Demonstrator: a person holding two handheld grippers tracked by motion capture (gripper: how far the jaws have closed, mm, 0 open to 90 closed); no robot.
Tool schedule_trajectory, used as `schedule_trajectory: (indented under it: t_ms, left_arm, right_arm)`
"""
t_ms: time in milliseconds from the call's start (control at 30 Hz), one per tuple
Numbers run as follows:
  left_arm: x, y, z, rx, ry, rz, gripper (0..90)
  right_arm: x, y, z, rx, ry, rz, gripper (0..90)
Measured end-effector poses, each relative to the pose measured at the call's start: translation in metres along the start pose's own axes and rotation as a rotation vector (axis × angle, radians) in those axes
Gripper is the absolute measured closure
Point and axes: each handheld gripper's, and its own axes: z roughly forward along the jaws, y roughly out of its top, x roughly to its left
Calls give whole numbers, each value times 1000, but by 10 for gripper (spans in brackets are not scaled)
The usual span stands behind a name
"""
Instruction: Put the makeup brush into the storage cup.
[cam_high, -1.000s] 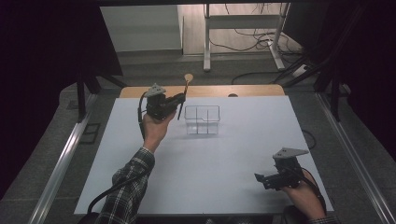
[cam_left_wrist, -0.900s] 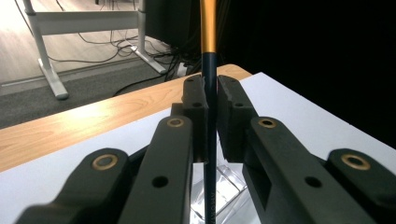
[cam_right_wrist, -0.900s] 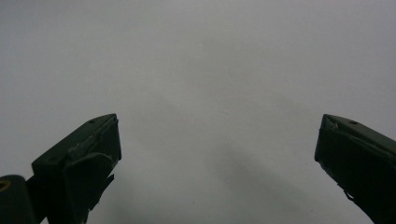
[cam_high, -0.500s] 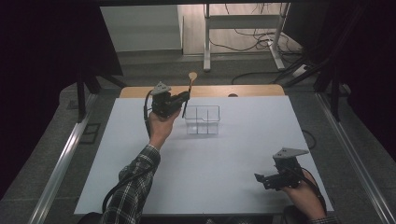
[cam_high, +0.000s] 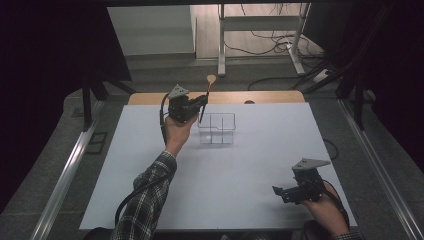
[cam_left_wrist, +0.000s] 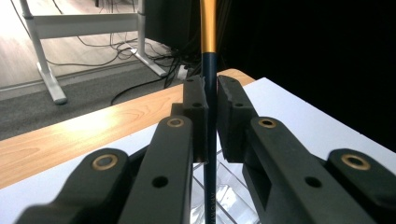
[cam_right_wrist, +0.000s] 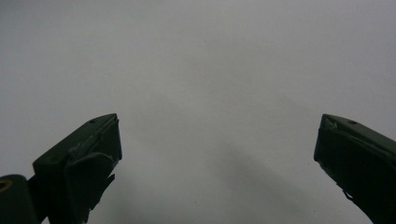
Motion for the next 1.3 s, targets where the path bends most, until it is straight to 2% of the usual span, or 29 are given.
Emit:
schedule_trajectory:
  t_ms: [1300]
  left_arm:
    - [4,-34,19,45,6,-8,833]
  right_arm:
    - [0,0,1,5,6,-8,12]
